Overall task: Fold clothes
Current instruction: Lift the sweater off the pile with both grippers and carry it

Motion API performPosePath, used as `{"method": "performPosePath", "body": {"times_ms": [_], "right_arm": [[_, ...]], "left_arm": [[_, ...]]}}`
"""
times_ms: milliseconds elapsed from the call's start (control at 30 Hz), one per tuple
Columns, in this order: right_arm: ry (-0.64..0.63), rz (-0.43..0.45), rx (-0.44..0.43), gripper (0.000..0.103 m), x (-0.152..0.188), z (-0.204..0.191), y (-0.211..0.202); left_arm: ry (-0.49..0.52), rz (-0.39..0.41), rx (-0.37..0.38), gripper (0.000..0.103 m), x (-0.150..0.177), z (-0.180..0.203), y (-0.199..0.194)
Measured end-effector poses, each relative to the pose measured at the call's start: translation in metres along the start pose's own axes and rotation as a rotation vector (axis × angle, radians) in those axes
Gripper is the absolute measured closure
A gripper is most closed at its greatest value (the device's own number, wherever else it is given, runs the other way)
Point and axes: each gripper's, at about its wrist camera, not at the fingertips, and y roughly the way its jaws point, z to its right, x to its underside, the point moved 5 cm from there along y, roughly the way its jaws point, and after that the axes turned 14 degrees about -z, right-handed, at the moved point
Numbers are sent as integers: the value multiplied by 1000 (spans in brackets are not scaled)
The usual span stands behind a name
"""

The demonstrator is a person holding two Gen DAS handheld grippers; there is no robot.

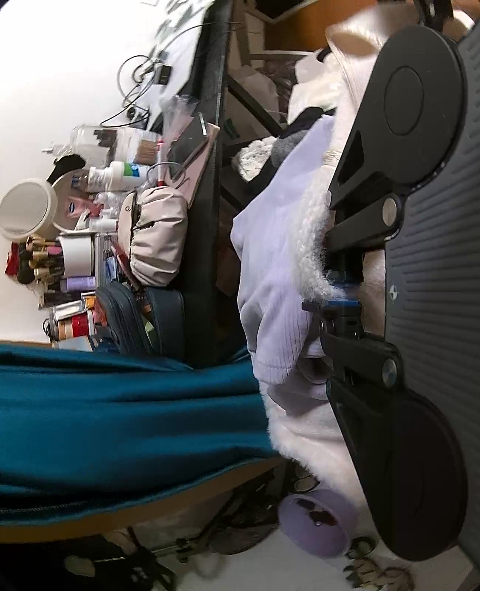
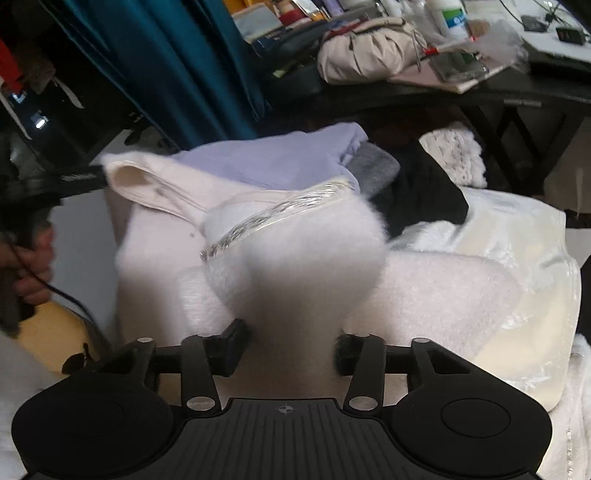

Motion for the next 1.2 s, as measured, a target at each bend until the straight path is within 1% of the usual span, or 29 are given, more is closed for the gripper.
{"method": "performPosePath", "body": {"times_ms": [33,100,167,267,333,367,433,467,533,567,700,833,900,1000,1100,1200], "right_arm": [[13,10,7,83,0,2,0],[69,53,25,86,3,7,-10],[125,129,75,87,5,11,-29],[257,268,164,88,15,20,-67],[362,368,214,88,29,22,-96],[409,427,233,88,37,18,-113],[443,526,278,88,50,2,-143],[438,574,310,88,57,-12,-160],[408,641,382,88,69,-38,-188],[393,672,417,88,75,-51,-202],[371,804,500,88,100,-90,-257],[339,913,606,88,126,-114,-311],[360,964,650,88,144,-111,-339],[425,1031,672,89,171,-95,-381],[424,1111,699,89,201,-80,-425],[411,1210,705,89,241,-64,-475]], "left_arm": [[4,3,6,97,0,0,-3],[30,17,24,97,2,4,-11],[65,35,64,97,6,12,-19],[118,63,124,97,11,23,-31],[166,94,181,97,15,31,-39],[197,114,211,97,16,36,-44],[272,157,266,98,19,47,-55],[307,183,280,98,20,52,-60],[368,230,312,98,21,62,-70],[378,243,340,98,20,65,-73],[392,294,436,98,16,86,-92],[438,359,547,98,14,123,-123],[464,403,595,98,12,146,-140],[479,457,669,98,5,183,-166],[509,516,727,98,0,233,-188],[566,584,749,98,6,297,-206]]}}
